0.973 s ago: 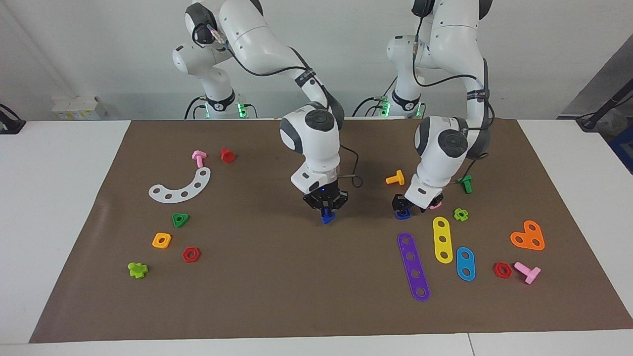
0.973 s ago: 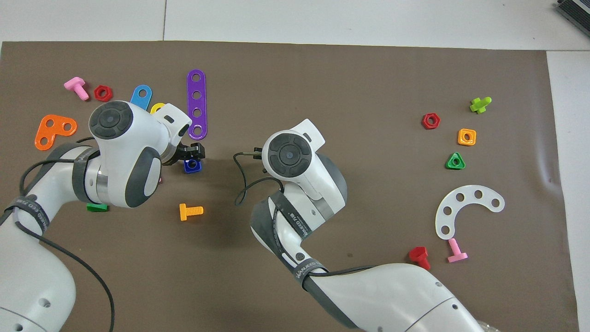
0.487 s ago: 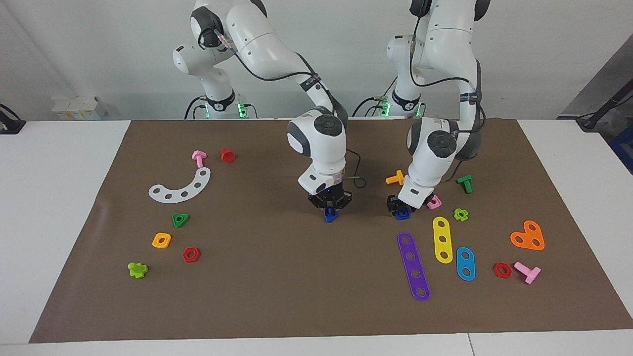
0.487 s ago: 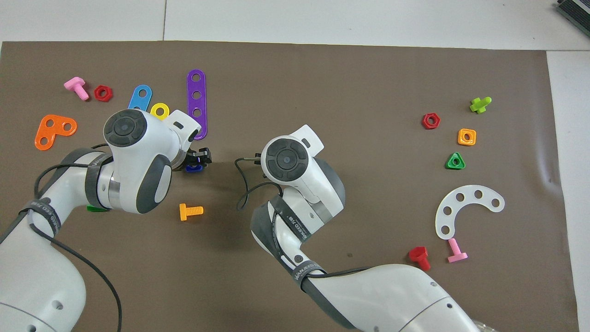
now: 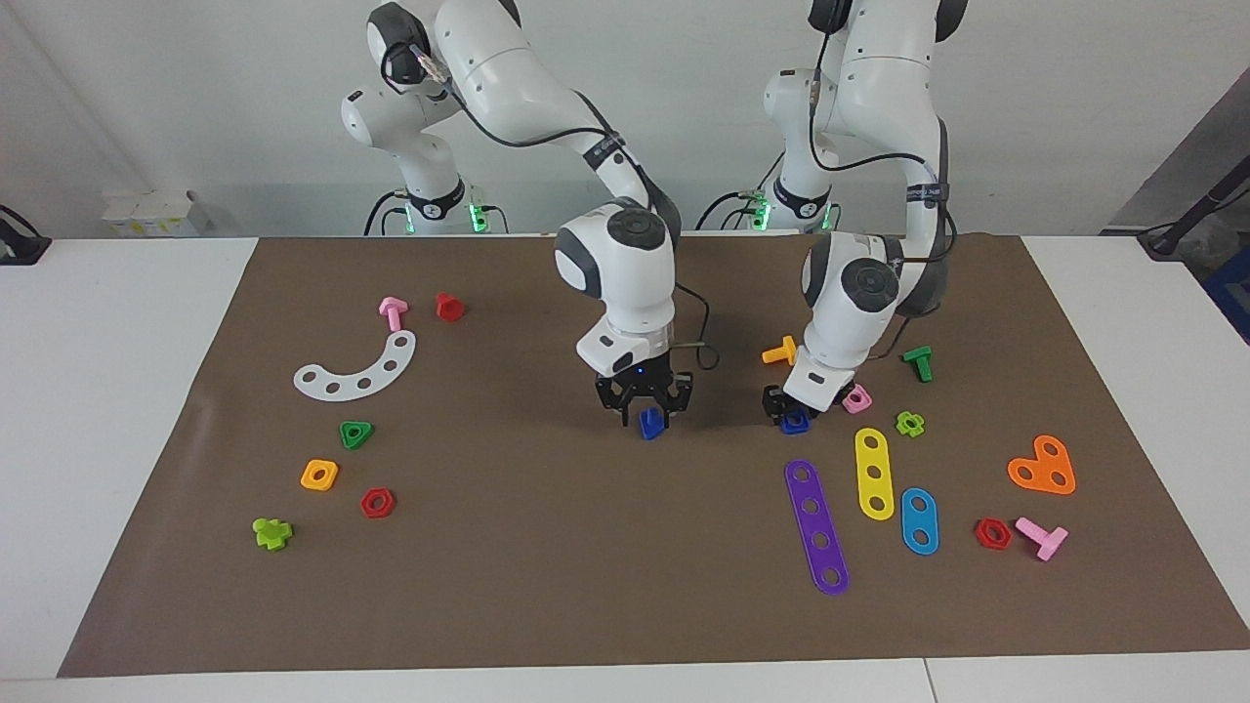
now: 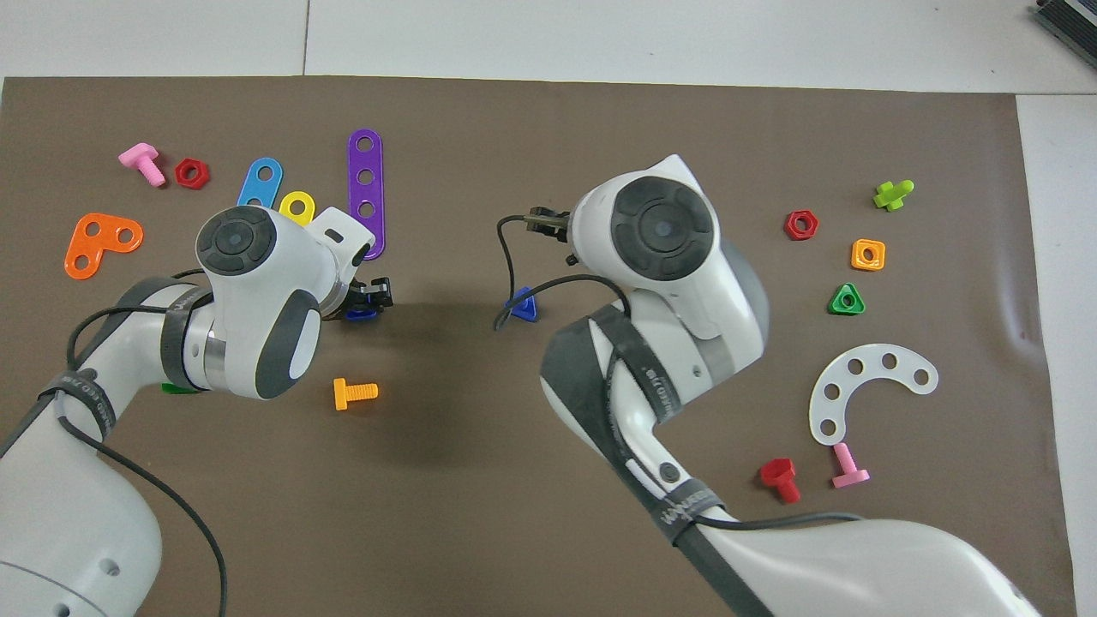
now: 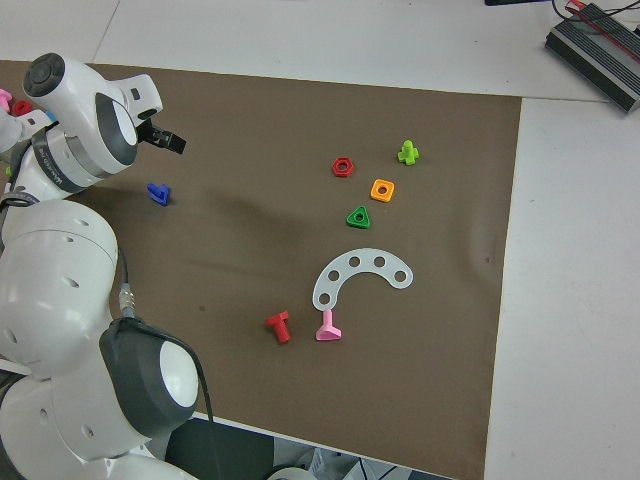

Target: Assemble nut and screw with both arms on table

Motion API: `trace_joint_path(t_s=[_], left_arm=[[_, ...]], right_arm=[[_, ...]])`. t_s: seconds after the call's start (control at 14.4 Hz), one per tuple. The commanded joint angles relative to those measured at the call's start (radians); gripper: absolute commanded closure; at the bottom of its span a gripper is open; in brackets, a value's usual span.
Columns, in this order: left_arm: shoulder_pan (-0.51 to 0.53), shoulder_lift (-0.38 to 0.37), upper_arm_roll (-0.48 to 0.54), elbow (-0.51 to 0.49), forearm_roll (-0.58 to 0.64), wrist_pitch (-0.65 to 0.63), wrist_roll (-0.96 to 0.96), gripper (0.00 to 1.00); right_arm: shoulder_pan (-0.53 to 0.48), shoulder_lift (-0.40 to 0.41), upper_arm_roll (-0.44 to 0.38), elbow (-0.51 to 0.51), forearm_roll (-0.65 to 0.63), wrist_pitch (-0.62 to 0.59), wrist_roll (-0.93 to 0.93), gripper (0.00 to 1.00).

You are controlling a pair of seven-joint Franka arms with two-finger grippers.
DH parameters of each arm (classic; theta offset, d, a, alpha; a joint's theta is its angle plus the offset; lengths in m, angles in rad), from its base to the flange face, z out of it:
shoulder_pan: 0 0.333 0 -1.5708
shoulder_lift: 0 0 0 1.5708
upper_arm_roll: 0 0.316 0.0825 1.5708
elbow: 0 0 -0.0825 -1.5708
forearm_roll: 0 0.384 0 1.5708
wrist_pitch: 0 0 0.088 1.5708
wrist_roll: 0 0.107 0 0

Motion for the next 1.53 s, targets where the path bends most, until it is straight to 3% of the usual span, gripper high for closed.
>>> trace_joint_path(t_s=[0.0, 0.35, 0.76, 1.04, 1.18, 1.46], left_arm=[[-0.014, -0.006, 0.014, -0.023, 0.001, 0.026, 0.028, 0.41], [-0.011, -0.007, 0.014, -0.043, 0.001, 0.053, 0.066, 0.46], [-0.014, -0.006, 0.014, -0.027, 0.001, 0.052, 0.074, 0.65], [-0.043, 0.026, 0.011, 0.094, -0.002, -0.032, 0.071, 0.64], [-0.077, 0.043, 0.011, 0.171, -0.021, -0.103, 0.068, 0.65], [-0.189, 0.098, 0.016, 0.283, -0.096, -0.115, 0.016, 0.66]], right_arm=[[-0.105, -0.126, 0.016, -0.035, -0.01, -0.092, -0.074, 0.0], [-0.317, -0.275, 0.018, -0.03, -0.004, -0.299, -0.33, 0.0], [-0.493, -0.347, 0.014, 0.014, 0.025, -0.563, -0.594, 0.0], [-0.524, -0.393, 0.013, 0.014, 0.013, -0.682, -0.668, 0.0], [-0.526, -0.414, 0.018, -0.007, 0.013, -0.684, -0.668, 0.0], [-0.522, -0.428, 0.019, -0.033, 0.015, -0.703, -0.679, 0.0]])
